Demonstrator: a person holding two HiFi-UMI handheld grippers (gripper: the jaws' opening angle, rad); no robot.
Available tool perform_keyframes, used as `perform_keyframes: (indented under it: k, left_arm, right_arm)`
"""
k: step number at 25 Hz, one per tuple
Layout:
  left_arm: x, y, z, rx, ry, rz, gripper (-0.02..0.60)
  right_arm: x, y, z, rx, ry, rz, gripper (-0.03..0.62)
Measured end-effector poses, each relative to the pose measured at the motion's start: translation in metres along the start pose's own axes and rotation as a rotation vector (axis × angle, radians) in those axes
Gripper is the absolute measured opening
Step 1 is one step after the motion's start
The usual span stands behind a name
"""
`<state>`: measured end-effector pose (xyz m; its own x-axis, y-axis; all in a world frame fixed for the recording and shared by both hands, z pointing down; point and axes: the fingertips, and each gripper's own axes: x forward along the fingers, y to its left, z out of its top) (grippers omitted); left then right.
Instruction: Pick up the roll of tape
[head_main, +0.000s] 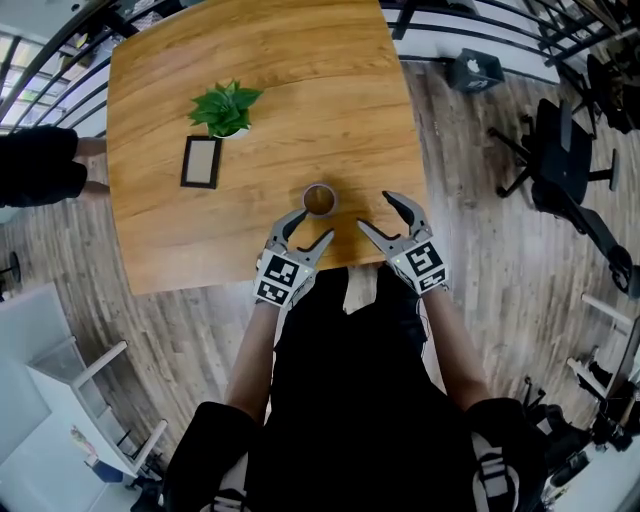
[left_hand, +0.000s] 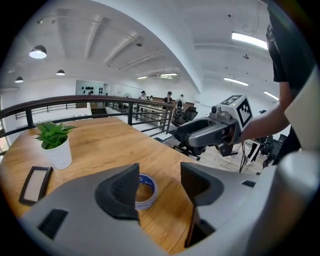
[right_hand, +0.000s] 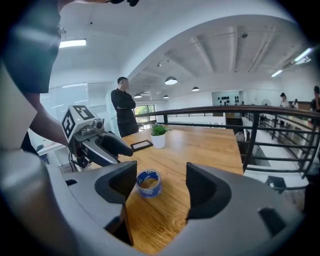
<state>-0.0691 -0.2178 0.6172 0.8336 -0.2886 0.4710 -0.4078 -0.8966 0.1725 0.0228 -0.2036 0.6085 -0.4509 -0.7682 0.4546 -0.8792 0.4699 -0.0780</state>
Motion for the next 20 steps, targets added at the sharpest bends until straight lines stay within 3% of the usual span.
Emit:
perform_keyframes:
  k: [20]
  left_arm:
    - [0.045,0.003,-0.060,0.139,0.243,-0.112,0.258]
  right_arm:
    - [-0.010,-0.001,-0.026,0.062,0.061,-0.086,0.318]
